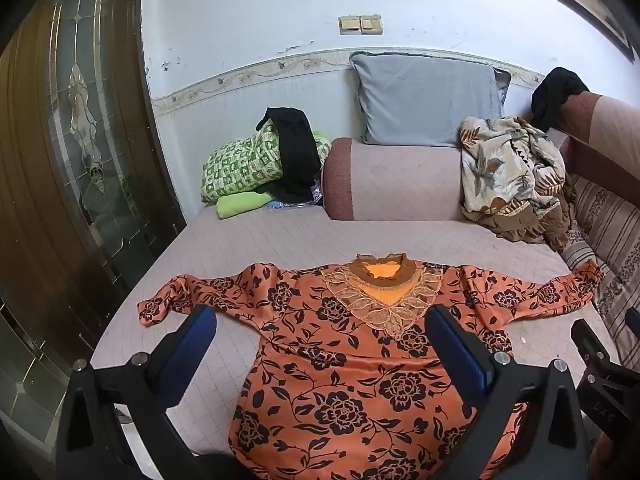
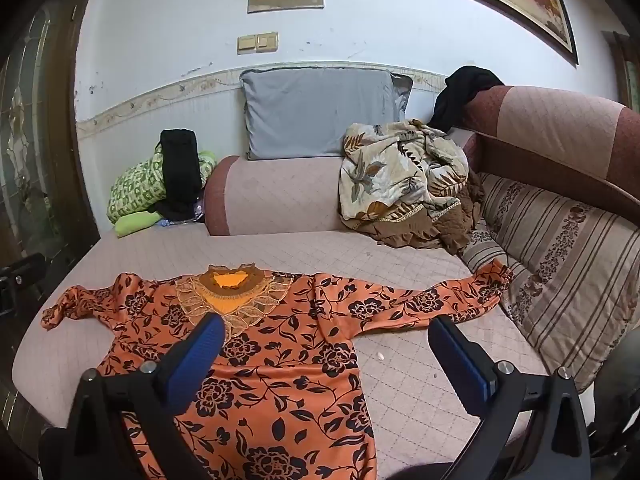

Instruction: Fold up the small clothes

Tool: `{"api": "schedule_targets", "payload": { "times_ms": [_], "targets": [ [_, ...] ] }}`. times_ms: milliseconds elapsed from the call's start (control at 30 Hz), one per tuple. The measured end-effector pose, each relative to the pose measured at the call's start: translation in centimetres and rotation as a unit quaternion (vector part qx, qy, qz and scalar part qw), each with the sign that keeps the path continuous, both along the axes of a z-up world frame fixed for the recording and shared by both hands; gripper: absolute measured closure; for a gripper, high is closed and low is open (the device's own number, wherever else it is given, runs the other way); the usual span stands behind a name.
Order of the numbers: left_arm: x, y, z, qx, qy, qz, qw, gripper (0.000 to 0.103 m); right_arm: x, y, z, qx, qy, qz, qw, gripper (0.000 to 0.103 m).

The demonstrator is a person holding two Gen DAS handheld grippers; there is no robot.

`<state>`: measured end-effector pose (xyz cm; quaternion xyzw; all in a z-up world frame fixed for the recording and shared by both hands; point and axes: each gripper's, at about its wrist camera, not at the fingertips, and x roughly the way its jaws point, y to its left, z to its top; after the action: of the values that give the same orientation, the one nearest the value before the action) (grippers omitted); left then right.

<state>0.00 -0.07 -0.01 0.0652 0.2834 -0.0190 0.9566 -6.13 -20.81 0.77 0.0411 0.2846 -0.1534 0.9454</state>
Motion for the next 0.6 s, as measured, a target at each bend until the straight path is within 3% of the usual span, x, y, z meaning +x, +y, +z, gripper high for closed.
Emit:
{"api": "schedule_targets", "payload": {
  "times_ms": [533,600],
  "targets": [
    [-0.9,-0.3,-0.6,0.007,0.003,-0.003,1.0000,0.000,0.3,0.3,-0.6,0.012,0.013,-0.003,1.000,0.000],
    [0.4,-0.1,-0.3,0.003,0.006,-0.003,1.0000,0.000,0.4,0.2,-0.8,0.014,0.017,-0.004,1.000,0.000]
  ]
}}
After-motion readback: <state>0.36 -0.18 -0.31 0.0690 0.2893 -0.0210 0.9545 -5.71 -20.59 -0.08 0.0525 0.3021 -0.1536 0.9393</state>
